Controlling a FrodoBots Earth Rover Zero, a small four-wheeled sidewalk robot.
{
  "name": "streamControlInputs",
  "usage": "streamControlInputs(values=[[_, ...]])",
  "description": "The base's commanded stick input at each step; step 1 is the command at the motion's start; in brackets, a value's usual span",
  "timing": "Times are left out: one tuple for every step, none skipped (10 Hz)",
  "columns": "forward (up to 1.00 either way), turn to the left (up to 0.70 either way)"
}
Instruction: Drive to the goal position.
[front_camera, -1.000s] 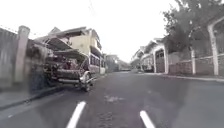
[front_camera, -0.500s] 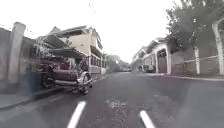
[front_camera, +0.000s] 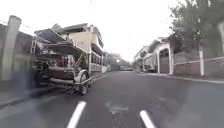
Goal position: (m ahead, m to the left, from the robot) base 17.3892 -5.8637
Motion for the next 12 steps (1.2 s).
streamControlInputs(values=[[0.70, 0.00], [0.70, 0.00], [0.70, 0.00], [0.70, 0.00], [0.70, 0.00], [0.70, 0.00], [0.70, 0.00], [0.70, 0.00], [0.70, 0.00], [0.70, -0.11], [0.70, -0.34], [0.70, -0.35]])
